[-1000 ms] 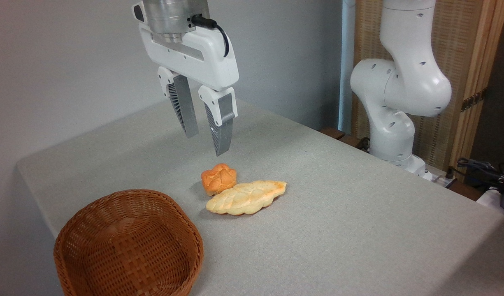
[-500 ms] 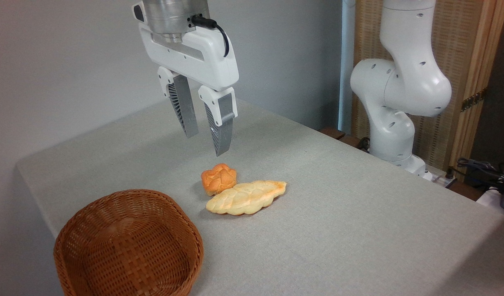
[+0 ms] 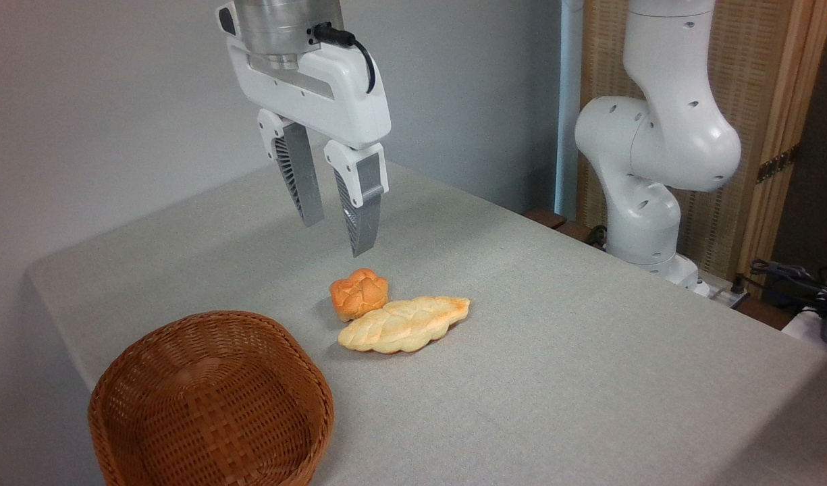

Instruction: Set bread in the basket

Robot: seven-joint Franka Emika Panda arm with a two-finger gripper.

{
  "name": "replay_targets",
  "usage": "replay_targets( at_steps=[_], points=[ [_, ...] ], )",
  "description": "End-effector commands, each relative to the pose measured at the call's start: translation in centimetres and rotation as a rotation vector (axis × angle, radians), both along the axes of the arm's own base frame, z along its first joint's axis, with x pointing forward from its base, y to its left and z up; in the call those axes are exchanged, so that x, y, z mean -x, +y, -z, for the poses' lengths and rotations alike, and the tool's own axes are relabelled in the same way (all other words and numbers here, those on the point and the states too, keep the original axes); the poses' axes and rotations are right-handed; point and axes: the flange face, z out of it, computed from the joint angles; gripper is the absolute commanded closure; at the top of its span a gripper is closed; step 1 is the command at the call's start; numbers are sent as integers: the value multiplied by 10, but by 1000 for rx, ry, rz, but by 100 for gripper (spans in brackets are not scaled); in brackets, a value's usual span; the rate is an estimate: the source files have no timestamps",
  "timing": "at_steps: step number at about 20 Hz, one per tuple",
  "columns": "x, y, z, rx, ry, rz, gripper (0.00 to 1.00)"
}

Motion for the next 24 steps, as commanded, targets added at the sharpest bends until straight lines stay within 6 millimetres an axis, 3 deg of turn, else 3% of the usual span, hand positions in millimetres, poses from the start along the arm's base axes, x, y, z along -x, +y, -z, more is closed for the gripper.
replay_targets(
  at_steps=[1, 5, 8, 14, 17, 24],
  points=[
    [-4, -5, 2, 10, -37, 12, 0],
    [6, -37, 35, -3, 25, 80, 0],
    [17, -49, 74, -12, 56, 103, 0],
    [81, -33, 127, -23, 42, 322, 0],
    [90, -31, 150, -15, 83, 426, 0],
    [94, -35, 183, -20, 64, 439, 0]
  ],
)
